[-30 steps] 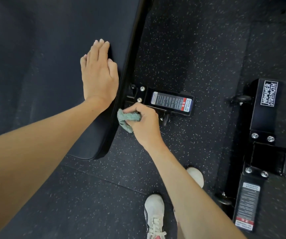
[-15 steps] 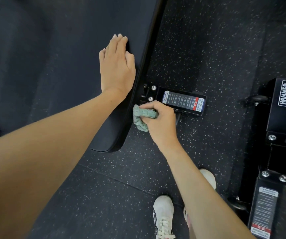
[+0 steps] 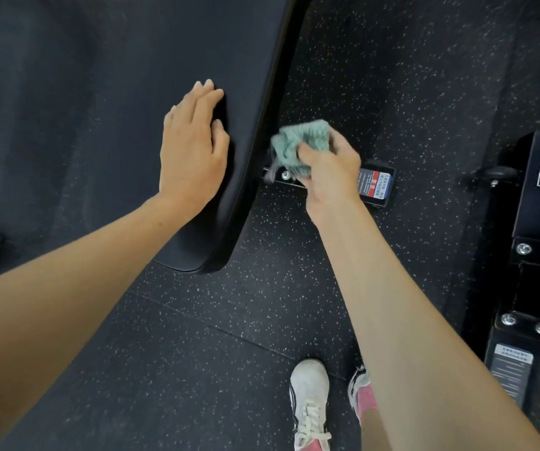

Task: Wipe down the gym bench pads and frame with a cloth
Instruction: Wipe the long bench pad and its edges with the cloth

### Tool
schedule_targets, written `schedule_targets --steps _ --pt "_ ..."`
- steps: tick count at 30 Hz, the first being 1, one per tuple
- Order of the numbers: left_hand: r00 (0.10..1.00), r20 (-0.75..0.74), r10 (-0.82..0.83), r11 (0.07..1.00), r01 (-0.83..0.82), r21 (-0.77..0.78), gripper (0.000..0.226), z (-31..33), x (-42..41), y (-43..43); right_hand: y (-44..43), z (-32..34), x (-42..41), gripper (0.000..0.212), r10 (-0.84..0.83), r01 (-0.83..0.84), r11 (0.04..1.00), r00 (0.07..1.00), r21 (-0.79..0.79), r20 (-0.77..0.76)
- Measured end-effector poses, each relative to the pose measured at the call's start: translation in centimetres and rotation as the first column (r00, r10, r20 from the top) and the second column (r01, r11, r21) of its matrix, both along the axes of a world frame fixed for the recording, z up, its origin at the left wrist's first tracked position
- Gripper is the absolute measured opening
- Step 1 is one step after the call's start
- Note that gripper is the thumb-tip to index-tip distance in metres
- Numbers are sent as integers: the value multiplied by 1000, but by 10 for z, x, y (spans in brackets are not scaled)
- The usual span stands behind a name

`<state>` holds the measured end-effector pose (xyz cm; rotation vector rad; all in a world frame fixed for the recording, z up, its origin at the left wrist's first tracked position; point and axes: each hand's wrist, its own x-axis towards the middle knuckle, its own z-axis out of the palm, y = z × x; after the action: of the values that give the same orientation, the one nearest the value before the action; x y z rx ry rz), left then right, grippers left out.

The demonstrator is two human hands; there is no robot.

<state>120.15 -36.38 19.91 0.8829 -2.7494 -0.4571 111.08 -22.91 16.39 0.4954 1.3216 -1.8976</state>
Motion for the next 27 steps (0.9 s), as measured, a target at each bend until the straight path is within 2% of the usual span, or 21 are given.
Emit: schedule_targets --steps 2,4,6,9,12,20,22,27 --pt "1000 2 -4 999 4 -36 44 -1 -1 2 -18 8 -5 33 -68 70 995 997 -71 41" --pt "1000 5 -9 999 9 -47 44 -2 -1 2 -28 10 -4 28 -78 79 996 997 -38 16" --pt "1000 5 -11 998 12 -61 44 -3 0 1 -31 8 5 27 -47 49 999 996 21 -71" --pt "1000 13 -19 996 20 -87 43 -3 -1 3 -24 5 28 37 41 2 988 959 152 -279" --pt "1000 27 -16 996 18 -90 43 -2 -1 4 -13 6 51 39 88 -10 978 925 207 -371" --pt "999 51 -10 996 15 -91 44 0 -2 6 16 1 88 45 241 -169 963 885 209 -399" --pt "998 58 -12 996 17 -93 45 0 -2 6 11 -2 82 42 194 -117 971 893 207 -405" --pt "999 42 -6 995 10 -103 46 -3 -1 6 -13 -2 80 31 -29 132 970 896 204 -443"
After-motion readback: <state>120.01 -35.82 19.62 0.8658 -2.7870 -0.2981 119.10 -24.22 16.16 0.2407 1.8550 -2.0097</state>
